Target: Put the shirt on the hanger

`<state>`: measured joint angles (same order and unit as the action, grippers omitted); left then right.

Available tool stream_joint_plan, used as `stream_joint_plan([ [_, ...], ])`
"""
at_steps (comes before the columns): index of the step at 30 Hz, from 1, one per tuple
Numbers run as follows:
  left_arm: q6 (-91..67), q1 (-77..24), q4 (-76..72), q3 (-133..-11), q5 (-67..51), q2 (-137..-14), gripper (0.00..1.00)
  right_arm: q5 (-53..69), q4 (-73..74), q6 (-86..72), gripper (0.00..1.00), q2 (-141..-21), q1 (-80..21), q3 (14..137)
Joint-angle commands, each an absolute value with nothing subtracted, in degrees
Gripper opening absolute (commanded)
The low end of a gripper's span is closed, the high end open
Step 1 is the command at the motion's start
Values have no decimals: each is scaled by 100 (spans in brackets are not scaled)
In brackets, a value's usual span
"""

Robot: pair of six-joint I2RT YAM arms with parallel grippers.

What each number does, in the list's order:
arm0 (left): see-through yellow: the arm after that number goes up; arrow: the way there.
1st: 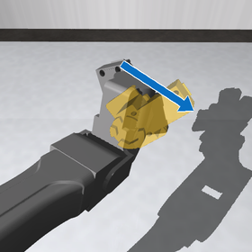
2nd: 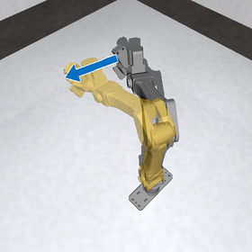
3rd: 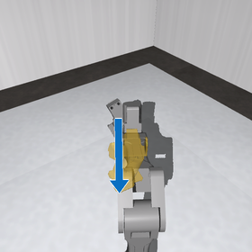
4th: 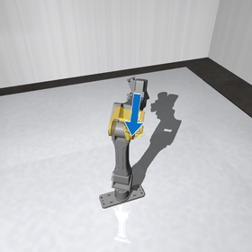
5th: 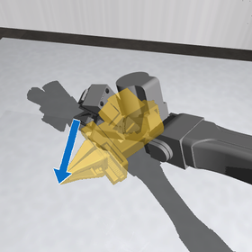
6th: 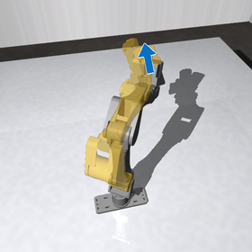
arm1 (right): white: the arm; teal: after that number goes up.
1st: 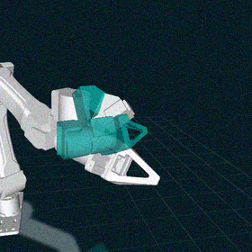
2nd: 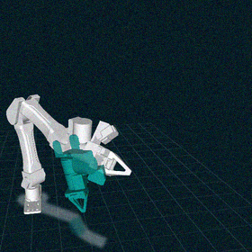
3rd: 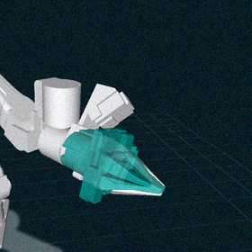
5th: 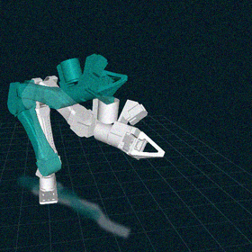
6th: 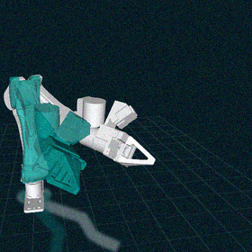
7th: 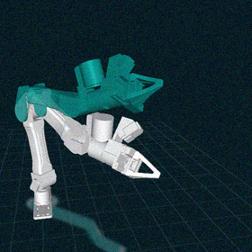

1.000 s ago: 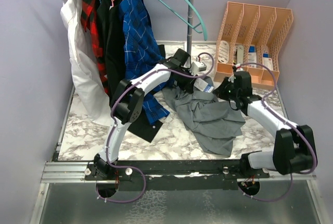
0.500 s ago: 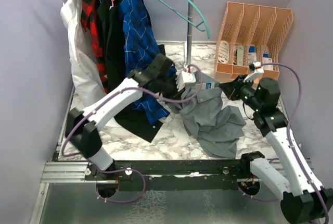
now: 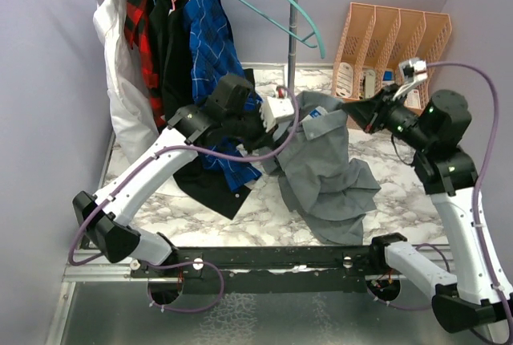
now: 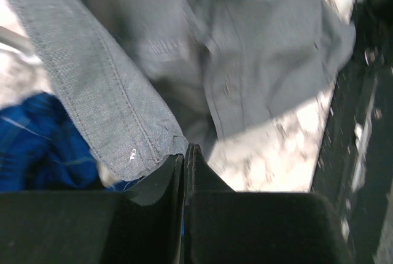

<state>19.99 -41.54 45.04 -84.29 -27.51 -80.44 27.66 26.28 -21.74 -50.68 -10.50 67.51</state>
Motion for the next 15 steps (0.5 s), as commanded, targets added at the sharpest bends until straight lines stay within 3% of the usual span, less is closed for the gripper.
stream_joint_plan([
  [1,1310,-4188,4142,-9803,-2077,-8448,0,2933,2827,-1801,1,-5645,-1046,8120],
  [7,1217,-4210,4026,-11757,-1285,-8828,0,3338,3097,-1668,1,-6934,-1045,10227],
  [15,1292,-4214,3758,-13233,-319,-9172,0,3745,2530,-2029,1,-8128,-1042,12477],
])
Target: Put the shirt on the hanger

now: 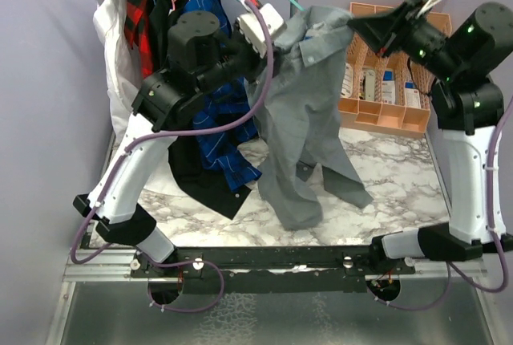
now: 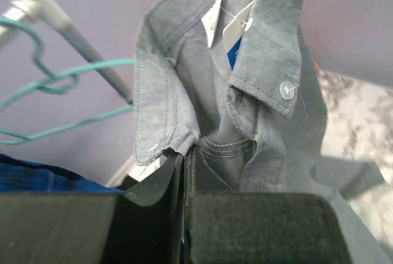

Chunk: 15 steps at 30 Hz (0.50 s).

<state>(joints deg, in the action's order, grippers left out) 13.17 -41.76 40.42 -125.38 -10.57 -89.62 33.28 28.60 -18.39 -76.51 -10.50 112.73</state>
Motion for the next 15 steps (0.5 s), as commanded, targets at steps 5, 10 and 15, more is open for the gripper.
stream_joint_plan([
  [5,1643,-4248,3811,-14455,188,-9461,0,3764,2261,-2335,1,-8924,-1045,14166],
  [10,1942,-4294,3916,-14490,634,-9236,0,3998,1536,-2744,1,-8678,-1046,13610],
  [15,1676,-4296,3660,-11653,627,-8341,0,4053,1210,-2673,1,-7051,-1046,10098],
])
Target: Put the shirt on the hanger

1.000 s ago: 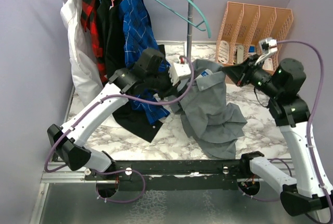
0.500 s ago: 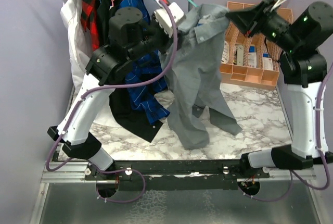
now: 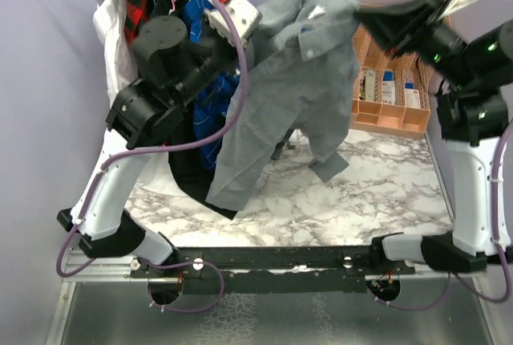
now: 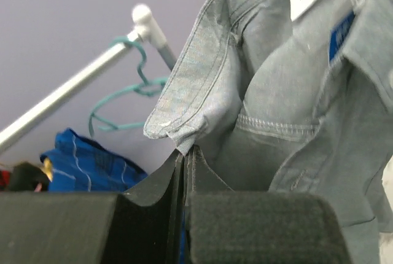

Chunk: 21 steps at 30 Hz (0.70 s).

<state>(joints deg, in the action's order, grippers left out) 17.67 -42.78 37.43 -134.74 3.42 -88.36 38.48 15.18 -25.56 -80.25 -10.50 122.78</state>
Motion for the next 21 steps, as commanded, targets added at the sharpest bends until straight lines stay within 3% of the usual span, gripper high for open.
stream_joint_plan([
  [1,1604,-4295,3478,-11028,623,-8169,0,3949,1253,-2564,1,-6634,-1046,9370],
  [5,1034,-4291,2725,-8833,515,-7672,0,3305,2192,-2208,1,-5317,-1046,7378],
  [11,322,-4320,1790,-6954,206,-7766,0,3048,2935,-3255,1,-3858,-1046,5052],
  [14,166,-4328,1332,-6325,192,-8036,0,2911,3015,-3733,1,-3260,-1046,4080],
  [21,-1,-4363,1393,-6351,-381,-8431,0,2315,3777,-3741,1,-2741,-1046,3542],
])
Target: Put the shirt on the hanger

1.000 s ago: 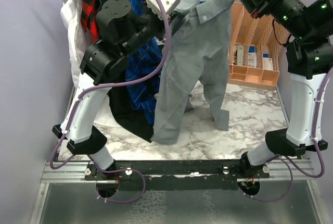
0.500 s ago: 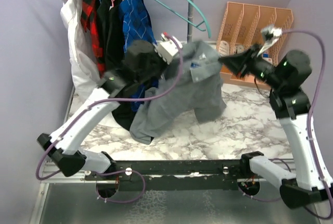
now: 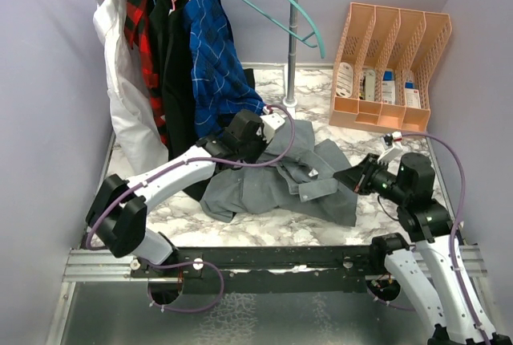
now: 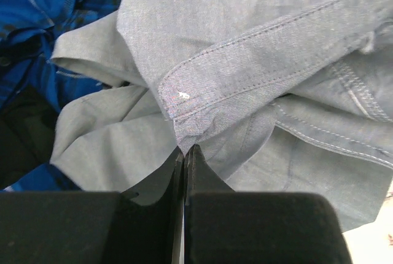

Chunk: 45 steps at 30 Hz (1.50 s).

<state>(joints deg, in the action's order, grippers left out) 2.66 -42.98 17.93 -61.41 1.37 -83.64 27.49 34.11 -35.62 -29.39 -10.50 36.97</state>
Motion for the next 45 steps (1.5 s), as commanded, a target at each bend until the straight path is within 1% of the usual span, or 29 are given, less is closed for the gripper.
stream_joint_plan([
  [1,-24,-4384,1453,-6425,-571,-8496,0,2353,3782,-3748,1,-2728,-1046,3455],
  [4,-96,-4477,1674,-6638,-1096,-8675,0,2482,3652,-3783,1,-2709,-1046,3234],
  [5,-53,-4532,1778,-6734,-1283,-8737,5,2513,3573,-3781,1,-2722,-1046,3182],
  [6,55,-4591,1902,-6843,-1418,-8785,12,2533,3492,-3767,1,-2756,-1046,3153],
  [7,191,-4657,2096,-6999,-1542,-8840,27,2535,3429,-3744,1,-2801,-1045,3143],
  [8,336,-4693,2305,-7169,-1685,-8883,53,2546,3371,-3713,1,-2877,-1046,3146],
  [9,472,-4699,2517,-7357,-1811,-8907,65,2563,3318,-3672,1,-2964,-1046,3146],
  [11,829,-4697,2882,-7687,-1963,-8851,79,2593,3246,-3566,1,-3158,-1046,3152],
  [12,1044,-4693,3097,-7871,-2028,-8773,84,2614,3225,-3518,1,-3242,-1046,3141],
  [15,1616,-4581,3524,-8293,-2041,-8404,86,2570,3192,-3406,1,-3379,-1046,3097],
  [17,1554,-4211,3642,-8753,-1959,-8315,86,2529,3184,-3342,1,-3412,-1046,3073],
  [21,1120,-2861,4294,-10265,-3114,-8869,85,2611,3079,-3341,1,-3530,-1046,3047],
  [23,825,-2461,4292,-10794,-3189,-9083,84,2629,3050,-3364,1,-3633,-1045,3113],
  [25,748,-2418,4331,-11214,-3174,-9275,85,2652,2997,-3362,1,-3719,-1046,3200],
  [26,694,-2417,4325,-11338,-3172,-9352,85,2668,2982,-3347,5,-3774,-1046,3259],
  [27,632,-2417,4333,-11432,-3182,-9430,85,2727,2978,-3292,14,-3851,-1046,3328],
  [28,588,-2419,4335,-11454,-3190,-9480,84,2813,3002,-3242,32,-3949,-1046,3416],
  [30,608,-2417,4368,-11363,-3146,-9513,84,2925,3127,-3122,80,-4154,-1046,3651],
  [31,659,-2421,4390,-11282,-3124,-9487,84,2930,3221,-3041,85,-4225,-1046,3810],
  [35,1015,-2417,4490,-11011,-3220,-9230,84,2479,3511,-2593,87,-4282,-1044,4649],
  [38,1244,-2418,4520,-10856,-3451,-8979,84,2090,3466,-2128,87,-4574,-1046,5404],
  [41,1154,-2393,4439,-10632,-3587,-8779,82,1410,3498,-1674,88,-5338,-1046,6408],
  [45,737,-2239,3860,-10047,-3498,-8512,82,488,3682,-1185,91,-6698,-1209,8433],
])
